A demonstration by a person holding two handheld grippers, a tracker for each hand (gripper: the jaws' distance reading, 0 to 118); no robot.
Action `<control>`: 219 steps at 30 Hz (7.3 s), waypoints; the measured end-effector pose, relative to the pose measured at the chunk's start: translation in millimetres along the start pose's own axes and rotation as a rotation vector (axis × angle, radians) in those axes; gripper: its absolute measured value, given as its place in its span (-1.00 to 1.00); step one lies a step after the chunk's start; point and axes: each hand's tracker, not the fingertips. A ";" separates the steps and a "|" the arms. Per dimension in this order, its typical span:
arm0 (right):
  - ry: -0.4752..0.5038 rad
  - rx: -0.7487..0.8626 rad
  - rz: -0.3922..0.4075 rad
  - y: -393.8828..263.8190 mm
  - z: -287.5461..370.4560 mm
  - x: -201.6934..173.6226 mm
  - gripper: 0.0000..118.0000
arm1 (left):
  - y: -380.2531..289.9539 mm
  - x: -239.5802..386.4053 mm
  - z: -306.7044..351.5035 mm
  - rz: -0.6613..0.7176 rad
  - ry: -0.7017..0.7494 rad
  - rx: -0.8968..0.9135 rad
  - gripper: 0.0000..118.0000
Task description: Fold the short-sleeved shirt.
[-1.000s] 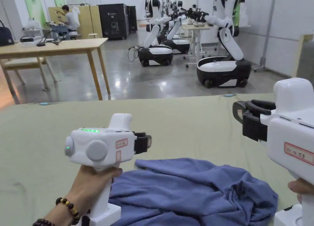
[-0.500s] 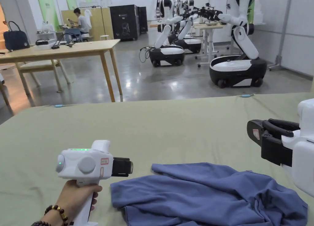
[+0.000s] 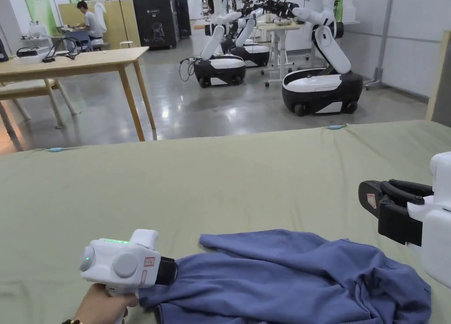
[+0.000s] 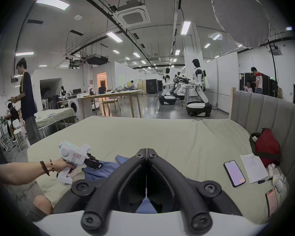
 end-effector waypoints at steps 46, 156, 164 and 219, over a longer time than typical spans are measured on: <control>-0.008 -0.243 -0.193 -60.2 -60.7 106.6 -0.89 | 24.0 8.1 153.1 0.141 -0.179 0.435 -0.91; 0.054 -0.162 -0.004 -67.5 193.0 2.1 -0.91 | -221.3 32.8 283.8 0.319 0.053 0.411 -0.83; 0.050 -0.188 0.017 -69.4 187.6 2.9 -0.91 | -183.1 17.4 160.5 0.388 0.197 0.149 0.92; 0.075 -0.560 0.064 -72.7 -216.0 78.4 -0.95 | -199.7 46.7 151.9 0.245 0.063 0.127 -0.91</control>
